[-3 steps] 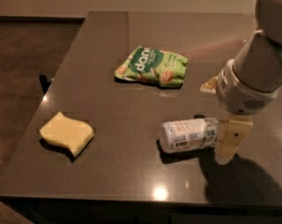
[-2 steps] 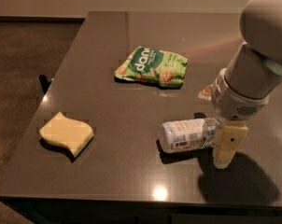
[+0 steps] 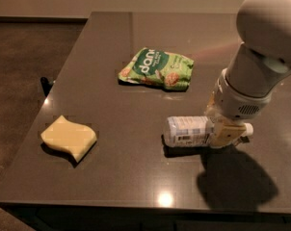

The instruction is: Move blue plastic bottle near green rice chip bag

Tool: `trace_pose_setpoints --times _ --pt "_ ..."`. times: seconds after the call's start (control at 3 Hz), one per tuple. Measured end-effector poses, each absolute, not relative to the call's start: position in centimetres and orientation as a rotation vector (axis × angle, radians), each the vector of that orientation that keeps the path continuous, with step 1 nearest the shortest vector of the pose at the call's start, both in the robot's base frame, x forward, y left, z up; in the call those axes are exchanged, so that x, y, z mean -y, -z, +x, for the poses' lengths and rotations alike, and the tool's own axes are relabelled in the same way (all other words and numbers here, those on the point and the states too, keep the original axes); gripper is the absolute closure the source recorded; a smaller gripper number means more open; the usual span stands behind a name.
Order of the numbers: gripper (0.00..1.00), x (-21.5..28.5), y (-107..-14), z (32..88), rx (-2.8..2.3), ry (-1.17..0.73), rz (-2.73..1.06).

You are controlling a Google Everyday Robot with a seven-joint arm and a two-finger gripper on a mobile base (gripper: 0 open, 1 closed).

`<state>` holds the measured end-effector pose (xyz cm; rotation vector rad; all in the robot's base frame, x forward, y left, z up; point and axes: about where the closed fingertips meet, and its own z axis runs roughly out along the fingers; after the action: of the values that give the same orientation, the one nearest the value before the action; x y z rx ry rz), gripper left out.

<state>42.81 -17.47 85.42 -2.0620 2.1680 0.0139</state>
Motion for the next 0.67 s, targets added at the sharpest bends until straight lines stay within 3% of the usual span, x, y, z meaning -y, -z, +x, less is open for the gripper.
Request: trace_pose_setpoints --times 0.67 --pt "0.93 17.8 -87.9 47.4 -2.164 0.114 -2.065"
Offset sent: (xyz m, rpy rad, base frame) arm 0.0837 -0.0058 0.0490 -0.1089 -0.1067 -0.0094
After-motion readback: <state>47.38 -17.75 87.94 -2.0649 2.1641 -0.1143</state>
